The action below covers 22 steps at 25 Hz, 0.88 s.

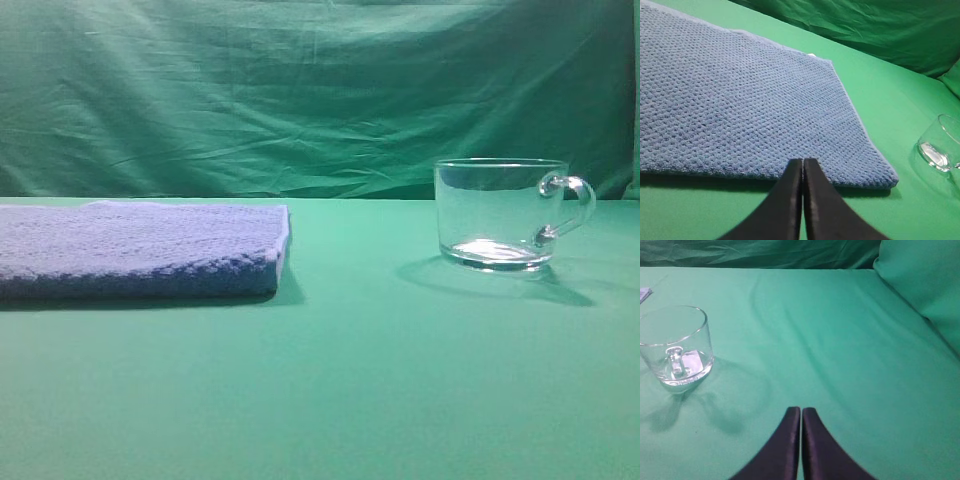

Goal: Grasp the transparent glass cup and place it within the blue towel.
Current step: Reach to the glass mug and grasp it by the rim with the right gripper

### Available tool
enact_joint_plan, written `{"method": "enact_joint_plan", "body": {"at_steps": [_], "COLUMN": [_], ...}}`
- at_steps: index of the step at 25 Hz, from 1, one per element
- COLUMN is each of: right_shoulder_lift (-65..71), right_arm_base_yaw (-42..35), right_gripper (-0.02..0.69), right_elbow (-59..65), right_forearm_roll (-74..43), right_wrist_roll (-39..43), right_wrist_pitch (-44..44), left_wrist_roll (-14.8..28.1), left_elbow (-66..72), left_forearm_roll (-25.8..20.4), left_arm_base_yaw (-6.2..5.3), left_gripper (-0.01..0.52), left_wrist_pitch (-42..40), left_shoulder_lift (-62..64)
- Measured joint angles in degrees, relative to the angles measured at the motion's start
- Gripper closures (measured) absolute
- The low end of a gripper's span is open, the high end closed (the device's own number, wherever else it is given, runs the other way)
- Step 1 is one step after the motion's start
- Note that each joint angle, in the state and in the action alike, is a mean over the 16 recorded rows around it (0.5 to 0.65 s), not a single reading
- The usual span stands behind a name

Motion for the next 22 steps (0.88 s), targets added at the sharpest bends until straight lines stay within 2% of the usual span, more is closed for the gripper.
{"method": "enact_joint_plan", "body": {"at_steps": [22], "right_shoulder_lift": [0.0], "right_arm_base_yaw": [0.0], "right_gripper": [0.665], "right_elbow": [0.0], "right_forearm_roll": [-0.01], "right_wrist_roll": [0.0], "right_wrist_pitch": [-0.12], "left_wrist_roll": [0.0], "left_elbow": [0.0], "left_forearm_roll": [0.0], "left_arm_base_yaw": [0.0], "left_gripper": [0.514], "left_wrist_pitch": [0.0], "left_shoulder_lift": [0.0]}}
